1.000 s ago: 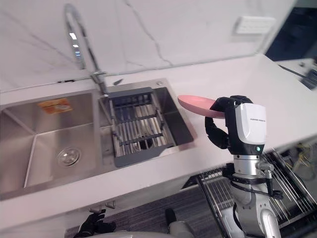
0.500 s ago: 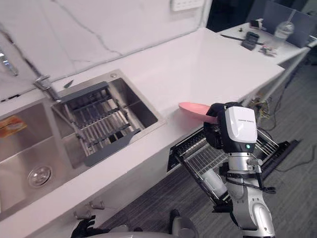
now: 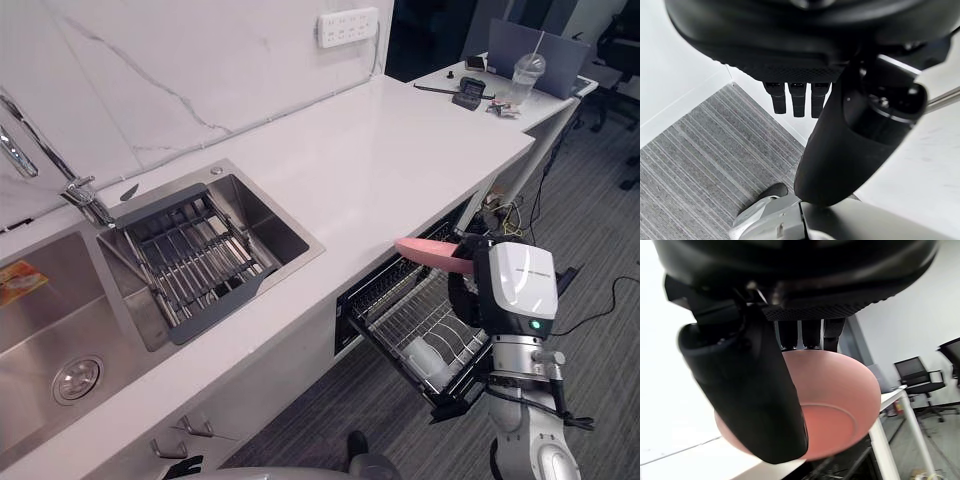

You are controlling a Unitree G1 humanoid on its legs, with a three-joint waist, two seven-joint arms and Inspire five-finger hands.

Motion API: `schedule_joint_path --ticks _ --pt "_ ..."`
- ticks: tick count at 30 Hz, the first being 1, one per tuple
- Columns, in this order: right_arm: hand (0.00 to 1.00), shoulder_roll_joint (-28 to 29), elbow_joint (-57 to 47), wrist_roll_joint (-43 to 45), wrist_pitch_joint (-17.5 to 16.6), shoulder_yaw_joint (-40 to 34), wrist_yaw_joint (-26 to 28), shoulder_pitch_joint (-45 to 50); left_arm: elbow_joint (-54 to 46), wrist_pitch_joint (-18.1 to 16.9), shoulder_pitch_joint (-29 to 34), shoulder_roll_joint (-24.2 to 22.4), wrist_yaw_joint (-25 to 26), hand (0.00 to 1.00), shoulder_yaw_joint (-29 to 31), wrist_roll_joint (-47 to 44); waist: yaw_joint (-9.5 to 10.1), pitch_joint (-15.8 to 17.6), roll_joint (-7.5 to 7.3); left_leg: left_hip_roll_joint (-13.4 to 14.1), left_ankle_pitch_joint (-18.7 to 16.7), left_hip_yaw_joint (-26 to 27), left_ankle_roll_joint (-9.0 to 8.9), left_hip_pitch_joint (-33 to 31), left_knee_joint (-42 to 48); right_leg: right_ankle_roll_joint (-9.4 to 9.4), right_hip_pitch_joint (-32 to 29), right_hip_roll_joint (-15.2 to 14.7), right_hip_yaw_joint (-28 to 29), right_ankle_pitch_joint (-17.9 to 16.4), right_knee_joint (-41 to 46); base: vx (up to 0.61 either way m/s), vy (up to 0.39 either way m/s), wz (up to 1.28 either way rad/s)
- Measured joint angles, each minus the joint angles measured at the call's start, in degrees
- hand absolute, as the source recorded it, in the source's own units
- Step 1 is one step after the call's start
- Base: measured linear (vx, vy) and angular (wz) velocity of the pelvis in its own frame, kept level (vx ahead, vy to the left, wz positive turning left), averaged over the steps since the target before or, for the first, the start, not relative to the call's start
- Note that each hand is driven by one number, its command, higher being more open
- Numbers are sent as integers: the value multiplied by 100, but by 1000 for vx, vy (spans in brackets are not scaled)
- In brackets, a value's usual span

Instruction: Walk over to the sink, pick up the cup, carry it to the dishwasher, place the cup inside the dishwasher, then close the dishwasher door

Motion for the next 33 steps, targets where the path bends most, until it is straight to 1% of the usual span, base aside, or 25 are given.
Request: schedule_joint_path --ticks 1,3,4,5,6,7,8,9,10,12,13,16,18,21,23,26,33 --pt "30 -15 65 4 12 -171 -2 -3 -1 -23 -2 -3 -17 90 -61 0 -15 22 53 -20 7 2 11 -35 -30 6 -14 -19 7 39 -57 -74 2 -2" --pt "30 -73 262 8 67 -364 -3 -14 -12 -37 -5 -29 -79 90 -71 -2 -25 64 108 -31 -4 1 -7 -83 -38 4 -66 -49 10 55 -59 -74 5 -1" --pt "30 -145 395 25 118 -464 -8 -59 -26 -47 -10 -52 -97 90 -81 -3 -42 101 186 -39 -14 1 -24 -141 -35 7 -123 -55 10 63 -57 -53 -3 -1" --pt "30 -194 464 56 136 -517 -12 -90 -42 -49 -17 -62 -101 90 -99 -5 -58 131 231 -45 -13 1 -21 -183 -30 10 -163 -61 13 72 -51 -45 -14 -1" --pt "30 -311 634 142 149 -604 -29 -175 -77 -62 -34 -86 -101 90 -160 -8 -93 200 328 -53 -5 -1 -14 -280 -5 17 -252 -73 13 92 -45 -38 -17 -1" --pt "30 -425 870 193 191 -651 -34 -328 -90 -98 -65 -122 -105 90 -176 -9 -138 285 422 -57 39 -3 46 -376 33 7 -336 -82 15 126 -37 -32 -20 -1" --pt "30 -476 986 226 230 -658 -35 -400 -99 -98 -87 -165 -104 90 -178 -13 -144 315 467 -65 51 -15 58 -430 61 -16 -398 -88 21 149 -9 -7 -23 -4" --pt "30 -509 1228 243 295 -692 -39 -582 -116 -103 -151 -180 -104 90 -179 -20 -144 410 544 -68 77 -56 66 -540 94 -4 -524 -84 39 153 84 -1 -19 -7" --pt "30 -509 1440 368 348 -712 -43 -762 -133 -109 -240 -215 -104 90 -180 -32 -137 549 587 -69 100 -100 78 -626 129 27 -648 -78 61 161 188 -6 -16 -7" --pt "30 -508 1660 484 415 -718 -47 -945 -261 -112 -287 -237 -101 90 -179 -48 -109 719 609 -66 139 -116 98 -728 141 18 -829 -68 89 120 361 -31 -23 -6" --pt "30 -507 1744 600 463 -726 -63 -1011 -342 -121 -333 -237 -100 90 -179 -115 -76 848 610 -60 159 -115 99 -792 152 14 -970 -64 107 58 522 -49 -40 -4" --pt "30 -476 1751 863 546 -727 -114 -1054 -387 -123 -492 -244 -72 90 -177 -264 23 1051 586 -44 160 -107 98 -956 174 -8 -1334 -57 130 -158 978 -41 -39 0" --pt "30 -438 1750 910 563 -727 -160 -1188 -477 -122 -489 -241 -56 90 -177 -318 41 1110 564 -43 160 -77 98 -1027 198 -17 -1502 -58 152 -237 1173 -25 -31 -6" --pt "30 -400 1749 1260 599 -727 -313 -1435 -555 -123 -651 -252 41 90 -178 -398 157 1259 516 -33 160 -9 97 -1171 259 -33 -1772 -56 191 -333 1442 -6 -15 -6" --pt "30 -368 1749 1354 629 -711 -325 -1555 -623 -130 -703 -230 60 90 -181 -420 190 1315 488 -22 160 -9 96 -1249 275 -46 -1872 -56 190 -365 1519 5 -11 2" --pt "30 -326 1782 1418 641 -673 -340 -1735 -731 -142 -687 -229 64 90 -181 -470 225 1398 485 -13 162 6 93 -1268 275 -44 -1909 -55 188 -381 1561 0 0 0" --pt "30 -322 2189 1650 684 -339 -386 -2220 -819 -226 -712 -210 104 90 -182 -586 379 1445 441 -30 162 15 93 -1429 305 -32 -2096 -94 164 -435 1685 4 1 4"
